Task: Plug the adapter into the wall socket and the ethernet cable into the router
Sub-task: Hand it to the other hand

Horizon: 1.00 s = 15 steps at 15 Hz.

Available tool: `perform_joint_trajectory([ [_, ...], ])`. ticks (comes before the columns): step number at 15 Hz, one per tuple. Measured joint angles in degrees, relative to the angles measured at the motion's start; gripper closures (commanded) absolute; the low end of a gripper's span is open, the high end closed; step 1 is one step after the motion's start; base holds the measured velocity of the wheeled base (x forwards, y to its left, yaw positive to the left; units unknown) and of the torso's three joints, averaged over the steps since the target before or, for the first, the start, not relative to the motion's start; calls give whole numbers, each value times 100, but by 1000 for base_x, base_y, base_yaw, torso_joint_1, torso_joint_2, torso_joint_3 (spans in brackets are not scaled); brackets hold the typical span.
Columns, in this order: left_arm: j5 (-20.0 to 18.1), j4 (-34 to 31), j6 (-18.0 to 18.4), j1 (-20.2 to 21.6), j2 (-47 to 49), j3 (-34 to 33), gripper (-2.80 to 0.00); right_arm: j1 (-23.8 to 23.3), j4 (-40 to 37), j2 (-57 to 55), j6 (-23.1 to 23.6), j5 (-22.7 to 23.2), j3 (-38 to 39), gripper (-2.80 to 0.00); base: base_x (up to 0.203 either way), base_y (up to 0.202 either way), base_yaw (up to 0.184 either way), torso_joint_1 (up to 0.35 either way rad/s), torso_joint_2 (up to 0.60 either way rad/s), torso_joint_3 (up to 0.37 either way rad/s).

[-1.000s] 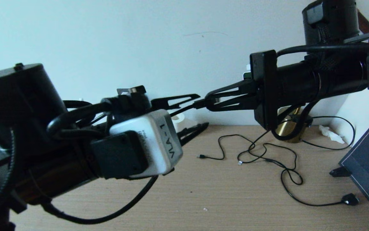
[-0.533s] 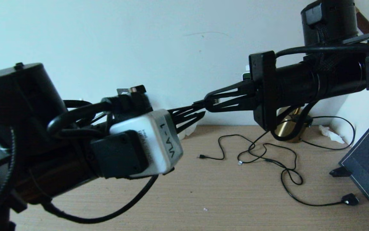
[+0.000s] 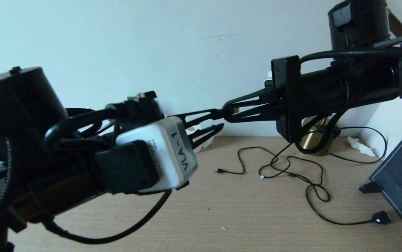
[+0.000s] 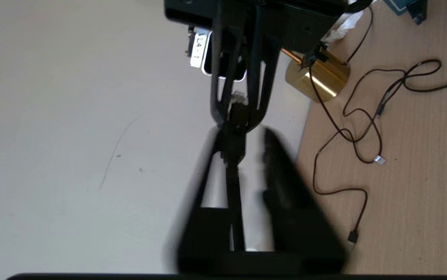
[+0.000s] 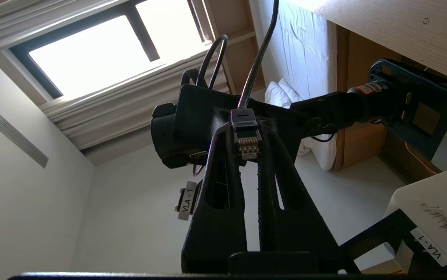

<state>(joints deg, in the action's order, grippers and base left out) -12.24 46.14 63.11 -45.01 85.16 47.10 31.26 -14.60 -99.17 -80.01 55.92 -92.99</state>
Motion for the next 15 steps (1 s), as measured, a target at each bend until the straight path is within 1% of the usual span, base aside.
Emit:
perform_joint_trajectory([
  [5,61,2,-38,0,-16,-4,-280,0,-2,2,-3,0,2,0,0,0,0,0,0,0],
  [8,133,7,-156,9,-2,0,-280,0,-6,41,-5,2,26,0,0,0,0,0,0,0],
  [14,139,8,-165,11,20,5,-280,-1,-5,102,-3,6,68,0,0,0,0,0,0,0],
  [15,141,7,-173,11,20,5,0,-1,0,105,-7,8,68,0,0,0,0,0,0,0],
])
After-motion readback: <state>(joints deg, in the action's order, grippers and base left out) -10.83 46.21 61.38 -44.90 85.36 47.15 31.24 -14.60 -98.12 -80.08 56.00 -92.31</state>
